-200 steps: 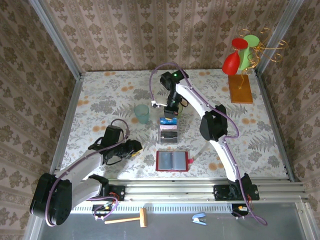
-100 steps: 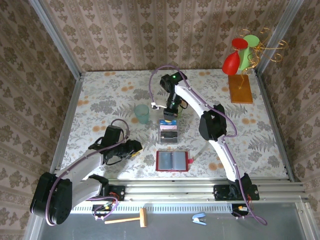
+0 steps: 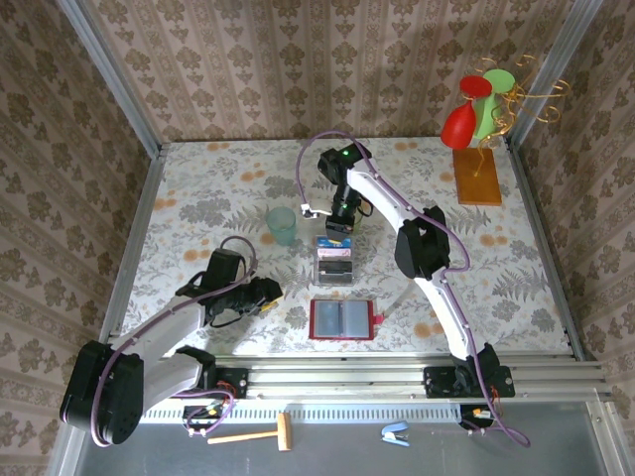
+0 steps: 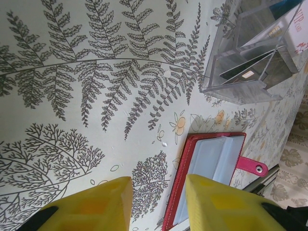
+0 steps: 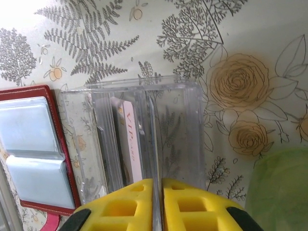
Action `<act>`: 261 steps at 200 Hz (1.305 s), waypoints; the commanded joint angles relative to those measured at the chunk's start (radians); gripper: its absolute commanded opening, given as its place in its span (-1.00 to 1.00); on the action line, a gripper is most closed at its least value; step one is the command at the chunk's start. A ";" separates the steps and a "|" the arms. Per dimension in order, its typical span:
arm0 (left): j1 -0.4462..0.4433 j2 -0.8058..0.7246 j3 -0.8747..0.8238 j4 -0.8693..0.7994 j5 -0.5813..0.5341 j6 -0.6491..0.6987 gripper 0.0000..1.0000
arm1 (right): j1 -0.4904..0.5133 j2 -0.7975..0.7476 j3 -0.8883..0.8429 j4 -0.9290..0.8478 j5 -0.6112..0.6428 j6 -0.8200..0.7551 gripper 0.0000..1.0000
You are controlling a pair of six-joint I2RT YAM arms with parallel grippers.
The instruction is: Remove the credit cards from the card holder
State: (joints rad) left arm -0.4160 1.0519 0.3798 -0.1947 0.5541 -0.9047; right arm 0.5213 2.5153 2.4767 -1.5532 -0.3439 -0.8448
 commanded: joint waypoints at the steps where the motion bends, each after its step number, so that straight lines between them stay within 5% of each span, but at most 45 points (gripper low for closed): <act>1: 0.010 0.004 0.016 -0.005 0.012 -0.005 -0.29 | -0.007 -0.044 -0.010 -0.042 0.070 0.036 -0.69; 74: -0.006 0.010 0.051 -0.007 0.023 0.008 -0.28 | -0.010 -0.241 -0.152 0.037 0.111 0.116 -0.55; 130: -0.091 0.012 0.050 0.034 -0.007 -0.020 -0.29 | 0.001 -0.470 -0.468 0.295 0.084 0.290 -0.52; 261: -0.319 0.182 -0.004 0.293 -0.078 -0.124 -0.54 | 0.157 -0.978 -1.334 1.004 0.102 1.145 -0.57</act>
State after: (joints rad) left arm -0.7040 1.2053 0.4000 0.0166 0.4942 -0.9970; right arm 0.6384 1.5940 1.2312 -0.7033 -0.2794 0.0570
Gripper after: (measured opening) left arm 0.245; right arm 0.238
